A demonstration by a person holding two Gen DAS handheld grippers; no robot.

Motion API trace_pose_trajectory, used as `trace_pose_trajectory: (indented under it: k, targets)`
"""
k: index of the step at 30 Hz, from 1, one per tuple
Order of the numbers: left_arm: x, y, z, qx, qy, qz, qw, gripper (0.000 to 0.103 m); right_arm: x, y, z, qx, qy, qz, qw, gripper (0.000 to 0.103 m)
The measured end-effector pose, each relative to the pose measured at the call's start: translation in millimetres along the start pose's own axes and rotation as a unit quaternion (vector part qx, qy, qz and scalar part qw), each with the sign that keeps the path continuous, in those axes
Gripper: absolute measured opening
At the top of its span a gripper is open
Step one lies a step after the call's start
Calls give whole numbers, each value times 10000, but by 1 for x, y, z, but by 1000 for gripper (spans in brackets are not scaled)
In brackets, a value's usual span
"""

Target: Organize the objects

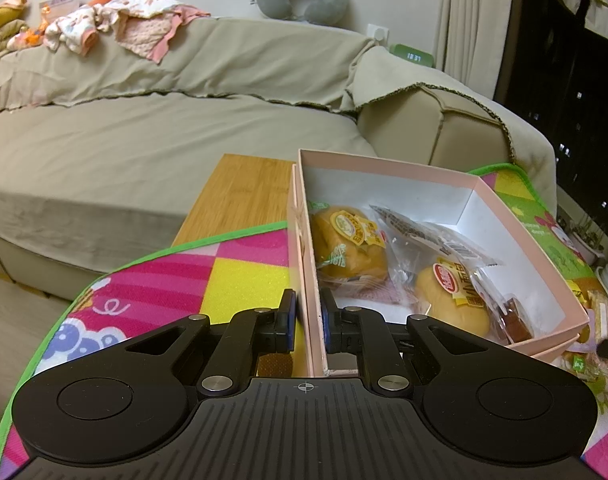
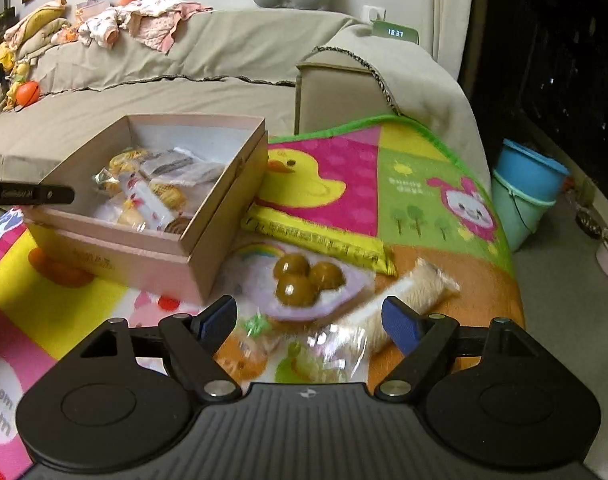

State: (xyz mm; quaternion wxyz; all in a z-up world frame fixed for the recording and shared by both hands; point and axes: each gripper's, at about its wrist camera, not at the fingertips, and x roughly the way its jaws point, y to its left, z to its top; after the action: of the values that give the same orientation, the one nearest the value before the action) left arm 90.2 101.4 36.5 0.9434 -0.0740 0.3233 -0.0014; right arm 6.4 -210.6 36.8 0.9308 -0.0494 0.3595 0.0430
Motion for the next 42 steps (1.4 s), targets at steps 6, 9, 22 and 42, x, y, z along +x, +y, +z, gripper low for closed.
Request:
trace_pose_trajectory:
  k: [6,9,22,42]
  targets:
    - [0,0,0,-1,1,1,10000,14,32,-20,38,266,-24,92,9996,80]
    - [0,0,-1,3,1,14,10000,14,60,-33,62,590,64,165,9981,80]
    - [0,2,-2,24,0,14,10000,14,121,-40,68,633,939,424,9927,48]
    - [0,1,-2,16,1,11,10000,14,-33,6,-19,-448,555,935,9931,86]
